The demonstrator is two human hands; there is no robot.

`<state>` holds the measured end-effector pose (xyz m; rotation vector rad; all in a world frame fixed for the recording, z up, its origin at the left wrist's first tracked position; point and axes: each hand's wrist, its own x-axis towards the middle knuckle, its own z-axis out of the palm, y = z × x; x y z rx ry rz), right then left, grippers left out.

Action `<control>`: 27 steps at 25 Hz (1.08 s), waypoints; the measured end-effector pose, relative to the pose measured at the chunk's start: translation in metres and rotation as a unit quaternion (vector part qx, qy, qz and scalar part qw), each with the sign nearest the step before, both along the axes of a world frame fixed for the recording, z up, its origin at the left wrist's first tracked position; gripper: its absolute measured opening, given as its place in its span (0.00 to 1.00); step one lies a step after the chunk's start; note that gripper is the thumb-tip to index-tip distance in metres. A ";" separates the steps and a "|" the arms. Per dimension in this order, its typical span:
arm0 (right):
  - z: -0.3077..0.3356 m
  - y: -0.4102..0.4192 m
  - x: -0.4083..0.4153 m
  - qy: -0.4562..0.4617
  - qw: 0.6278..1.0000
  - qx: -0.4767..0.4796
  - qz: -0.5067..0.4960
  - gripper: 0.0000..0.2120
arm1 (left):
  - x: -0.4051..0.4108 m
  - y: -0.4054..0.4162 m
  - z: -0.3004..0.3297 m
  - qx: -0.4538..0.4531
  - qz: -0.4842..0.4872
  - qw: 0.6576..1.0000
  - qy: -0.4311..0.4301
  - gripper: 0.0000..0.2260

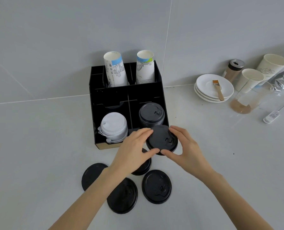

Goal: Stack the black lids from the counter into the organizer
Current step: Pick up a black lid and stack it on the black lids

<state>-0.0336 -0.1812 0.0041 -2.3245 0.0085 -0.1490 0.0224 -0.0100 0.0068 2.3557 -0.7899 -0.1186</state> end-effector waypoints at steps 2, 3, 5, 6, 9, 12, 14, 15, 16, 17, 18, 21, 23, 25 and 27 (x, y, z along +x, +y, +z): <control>0.008 0.001 0.015 -0.013 1.000 -0.019 0.006 0.31 | 0.011 0.001 0.006 -0.008 0.017 1.000 -0.003 0.27; 0.012 0.002 0.022 -0.016 0.999 -0.028 0.007 0.31 | 0.017 0.001 0.008 -0.007 0.023 1.000 -0.002 0.27; 0.016 0.003 0.037 -0.018 0.999 -0.041 0.006 0.31 | 0.029 0.000 0.013 -0.004 0.033 0.999 -0.003 0.27; 0.017 0.003 0.045 -0.018 0.999 -0.045 0.005 0.31 | 0.036 -0.001 0.014 -0.001 0.037 0.999 -0.005 0.27; 0.020 0.001 0.067 -0.006 0.999 -0.046 0.004 0.30 | 0.055 -0.004 0.016 -0.001 0.052 0.999 -0.007 0.26; 0.020 -0.002 0.086 -0.001 0.998 -0.058 0.006 0.30 | 0.072 -0.007 0.015 0.005 0.064 0.998 -0.001 0.26; 0.018 -0.003 0.097 0.008 0.997 -0.075 0.009 0.30 | 0.082 -0.010 0.012 0.014 0.065 0.998 0.003 0.26; 0.016 -0.004 0.101 0.013 0.996 -0.083 0.009 0.30 | 0.085 -0.011 0.011 0.018 0.066 0.998 0.005 0.26; 0.015 -0.005 0.104 0.017 0.996 -0.088 0.009 0.30 | 0.088 -0.012 0.009 0.020 0.066 0.998 0.008 0.26; 0.012 -0.006 0.107 0.021 0.996 -0.091 0.011 0.30 | 0.091 -0.013 0.006 0.021 0.067 0.998 0.010 0.26; 0.011 -0.006 0.109 0.026 0.995 -0.093 0.012 0.30 | 0.093 -0.013 0.004 0.023 0.066 0.997 0.011 0.26; 0.006 -0.008 0.112 0.041 0.995 -0.091 0.019 0.29 | 0.096 -0.014 -0.004 0.026 0.066 0.997 0.019 0.26; 0.003 -0.007 0.112 0.045 0.994 -0.096 0.024 0.28 | 0.094 -0.014 -0.010 0.025 0.067 0.997 0.030 0.26; 0.000 -0.006 0.110 0.043 0.993 -0.103 0.024 0.29 | 0.092 -0.014 -0.014 0.021 0.068 0.997 0.035 0.26; -0.002 -0.006 0.108 0.040 0.994 -0.098 0.015 0.29 | 0.092 -0.017 -0.016 0.019 0.066 0.997 0.031 0.26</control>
